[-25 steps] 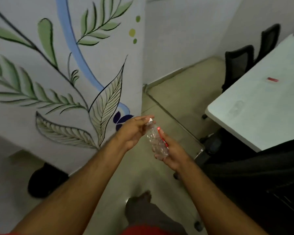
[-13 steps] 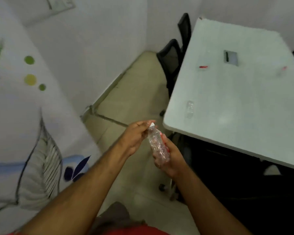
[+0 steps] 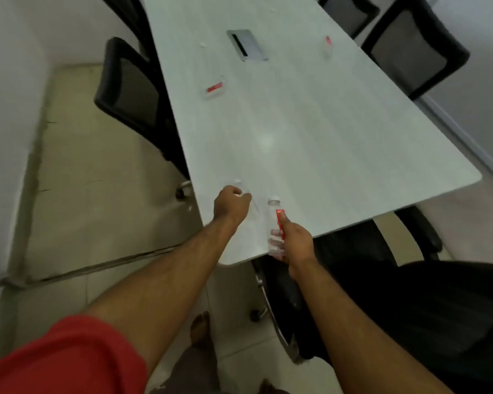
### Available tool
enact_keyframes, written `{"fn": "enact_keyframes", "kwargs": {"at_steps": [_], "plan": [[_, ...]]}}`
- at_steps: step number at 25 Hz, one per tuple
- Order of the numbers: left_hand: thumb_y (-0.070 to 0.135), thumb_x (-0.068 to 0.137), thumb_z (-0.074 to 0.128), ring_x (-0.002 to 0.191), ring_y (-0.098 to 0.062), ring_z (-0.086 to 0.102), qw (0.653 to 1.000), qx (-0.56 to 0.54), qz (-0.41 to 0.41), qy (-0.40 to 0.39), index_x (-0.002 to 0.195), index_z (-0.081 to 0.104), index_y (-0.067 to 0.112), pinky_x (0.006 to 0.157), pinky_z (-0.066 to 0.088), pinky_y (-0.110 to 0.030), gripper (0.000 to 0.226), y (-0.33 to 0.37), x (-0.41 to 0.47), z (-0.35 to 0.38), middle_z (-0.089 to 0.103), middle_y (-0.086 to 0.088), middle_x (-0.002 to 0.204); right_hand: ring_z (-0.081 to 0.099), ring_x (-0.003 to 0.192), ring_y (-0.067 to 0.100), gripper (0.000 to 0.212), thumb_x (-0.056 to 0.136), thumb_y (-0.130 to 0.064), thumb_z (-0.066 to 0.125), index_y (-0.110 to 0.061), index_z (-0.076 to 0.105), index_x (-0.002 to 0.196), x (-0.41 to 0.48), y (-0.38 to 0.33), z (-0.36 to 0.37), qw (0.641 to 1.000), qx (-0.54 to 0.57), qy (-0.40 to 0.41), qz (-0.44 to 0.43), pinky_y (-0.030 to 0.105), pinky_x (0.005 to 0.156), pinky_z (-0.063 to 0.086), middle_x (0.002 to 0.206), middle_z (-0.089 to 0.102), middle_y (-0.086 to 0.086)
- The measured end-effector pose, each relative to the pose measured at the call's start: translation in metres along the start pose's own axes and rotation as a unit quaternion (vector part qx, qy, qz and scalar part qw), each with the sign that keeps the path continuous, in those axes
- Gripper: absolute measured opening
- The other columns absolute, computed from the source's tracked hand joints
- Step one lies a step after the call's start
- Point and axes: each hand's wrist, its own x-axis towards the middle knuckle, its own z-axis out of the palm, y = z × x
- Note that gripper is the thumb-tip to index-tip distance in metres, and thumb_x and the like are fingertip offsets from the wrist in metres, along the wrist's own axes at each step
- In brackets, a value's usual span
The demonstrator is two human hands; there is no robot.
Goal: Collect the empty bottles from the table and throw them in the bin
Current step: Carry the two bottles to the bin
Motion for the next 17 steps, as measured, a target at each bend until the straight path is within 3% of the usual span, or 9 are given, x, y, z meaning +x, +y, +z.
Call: {"fn": "enact_keyframes", "kwargs": {"at_steps": [4,7,10,13,17], "plan": [[0.047,0.081,0.068,0.112,-0.035,0.059,0.991,0.131,-0.015,-0.015,0.124,0.046,0.009,0.089,0.052,-0.039,0.062,0.000,0.055,0.027,0.056,-0.014,0.128,0.068,0.083,0.024,0.043,0.092,-0.049,0.062,-0.009,0.067,0.108,0.035,-0.001,0.016,0.998,0.011,0.063,0.013,0.032,0.061,0.059,0.098,0.069,0.008],[0.051,0.077,0.072,0.117,-0.038,0.057,0.989,0.124,-0.082,0.000,0.130,0.038,0.009,0.088,0.050,-0.041,0.075,-0.007,0.072,0.044,0.053,-0.016,0.133,0.070,0.091,0.026,0.030,0.095,-0.041,0.061,-0.014,0.067,0.105,0.051,0.004,0.014,0.994,0.032,0.093,0.043,0.039,0.074,0.061,0.101,0.071,0.008],[0.045,0.076,0.072,0.117,-0.037,0.057,0.986,0.135,-0.093,-0.011,0.132,0.040,0.008,0.090,0.050,-0.041,0.074,-0.014,0.083,0.051,0.054,-0.016,0.133,0.065,0.079,0.021,0.024,0.097,-0.032,0.059,-0.011,0.068,0.102,0.055,0.001,0.016,0.992,0.053,0.099,0.062,0.039,0.076,0.059,0.092,0.068,0.007],[0.036,0.074,0.073,0.110,-0.033,0.062,0.993,0.076,-0.085,-0.030,0.126,0.050,0.008,0.092,0.053,-0.038,0.062,-0.017,0.089,0.045,0.062,-0.014,0.124,0.065,0.074,0.019,0.021,0.096,-0.030,0.059,-0.011,0.068,0.097,0.047,0.003,0.018,0.992,0.067,0.086,0.057,0.034,0.067,0.057,0.088,0.069,0.007],[0.024,0.075,0.074,0.084,-0.026,0.063,0.988,-0.020,-0.063,-0.139,0.110,0.056,0.011,0.073,0.054,-0.034,0.041,-0.022,0.056,0.018,0.062,-0.012,0.097,0.062,0.065,0.016,0.031,0.093,-0.039,0.063,-0.009,0.069,0.102,0.025,0.013,-0.002,0.990,0.119,0.057,0.051,0.030,0.059,0.056,0.084,0.067,0.006]]}}
